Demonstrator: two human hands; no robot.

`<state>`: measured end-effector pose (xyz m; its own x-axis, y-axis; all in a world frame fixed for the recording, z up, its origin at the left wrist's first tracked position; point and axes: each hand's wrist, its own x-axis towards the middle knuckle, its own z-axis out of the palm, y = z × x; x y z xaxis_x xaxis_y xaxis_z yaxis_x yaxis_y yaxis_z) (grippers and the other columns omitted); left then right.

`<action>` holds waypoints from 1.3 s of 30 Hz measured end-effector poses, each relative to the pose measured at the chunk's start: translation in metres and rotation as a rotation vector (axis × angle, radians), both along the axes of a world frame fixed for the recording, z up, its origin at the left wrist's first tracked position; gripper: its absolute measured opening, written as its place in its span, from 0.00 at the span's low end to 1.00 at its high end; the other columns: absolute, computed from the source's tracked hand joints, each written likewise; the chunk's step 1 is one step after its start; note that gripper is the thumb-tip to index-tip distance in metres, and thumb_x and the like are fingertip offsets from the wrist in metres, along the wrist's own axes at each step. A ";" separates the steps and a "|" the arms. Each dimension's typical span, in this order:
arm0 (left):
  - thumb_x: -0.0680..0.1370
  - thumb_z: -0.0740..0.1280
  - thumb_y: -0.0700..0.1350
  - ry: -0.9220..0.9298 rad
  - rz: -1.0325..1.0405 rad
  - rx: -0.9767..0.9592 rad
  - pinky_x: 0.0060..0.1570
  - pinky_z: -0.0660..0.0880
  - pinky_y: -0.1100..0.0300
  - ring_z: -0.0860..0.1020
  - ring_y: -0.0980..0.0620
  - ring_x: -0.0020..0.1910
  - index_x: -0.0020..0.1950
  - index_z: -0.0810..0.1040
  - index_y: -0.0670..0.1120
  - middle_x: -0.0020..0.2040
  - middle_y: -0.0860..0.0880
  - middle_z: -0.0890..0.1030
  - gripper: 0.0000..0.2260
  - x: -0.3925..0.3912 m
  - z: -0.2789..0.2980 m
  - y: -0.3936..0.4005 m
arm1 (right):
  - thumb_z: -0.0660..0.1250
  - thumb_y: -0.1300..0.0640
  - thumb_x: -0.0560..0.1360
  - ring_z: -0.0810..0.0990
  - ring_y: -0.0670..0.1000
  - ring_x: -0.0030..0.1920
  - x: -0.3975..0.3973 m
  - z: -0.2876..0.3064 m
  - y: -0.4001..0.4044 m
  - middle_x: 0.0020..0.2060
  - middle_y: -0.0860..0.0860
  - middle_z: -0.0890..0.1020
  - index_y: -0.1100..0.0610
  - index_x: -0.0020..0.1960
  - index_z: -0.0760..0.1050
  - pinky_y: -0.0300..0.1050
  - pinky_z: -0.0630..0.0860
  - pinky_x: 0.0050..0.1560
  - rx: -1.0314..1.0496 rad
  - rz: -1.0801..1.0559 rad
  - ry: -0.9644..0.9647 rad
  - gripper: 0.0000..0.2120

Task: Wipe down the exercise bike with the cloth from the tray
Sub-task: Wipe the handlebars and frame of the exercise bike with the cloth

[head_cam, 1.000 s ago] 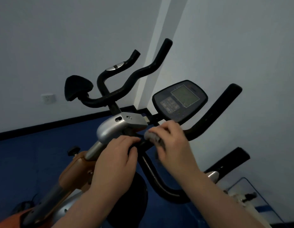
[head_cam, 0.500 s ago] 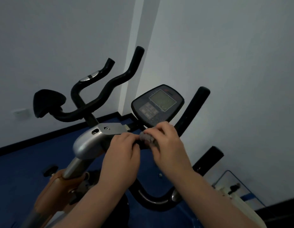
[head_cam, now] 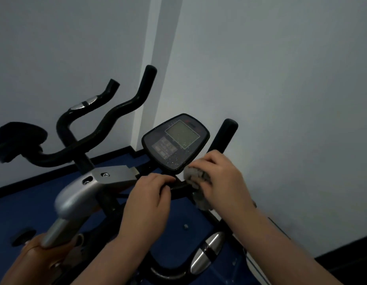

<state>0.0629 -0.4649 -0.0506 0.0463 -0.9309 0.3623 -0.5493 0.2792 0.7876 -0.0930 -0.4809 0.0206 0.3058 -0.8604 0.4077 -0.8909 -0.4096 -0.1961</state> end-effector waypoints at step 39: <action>0.76 0.65 0.39 0.006 -0.025 -0.032 0.51 0.69 0.63 0.75 0.59 0.50 0.54 0.80 0.51 0.48 0.59 0.78 0.11 -0.002 -0.003 0.004 | 0.72 0.57 0.71 0.77 0.45 0.46 -0.044 0.066 -0.032 0.46 0.50 0.79 0.49 0.54 0.82 0.23 0.68 0.47 -0.140 -0.198 -0.317 0.12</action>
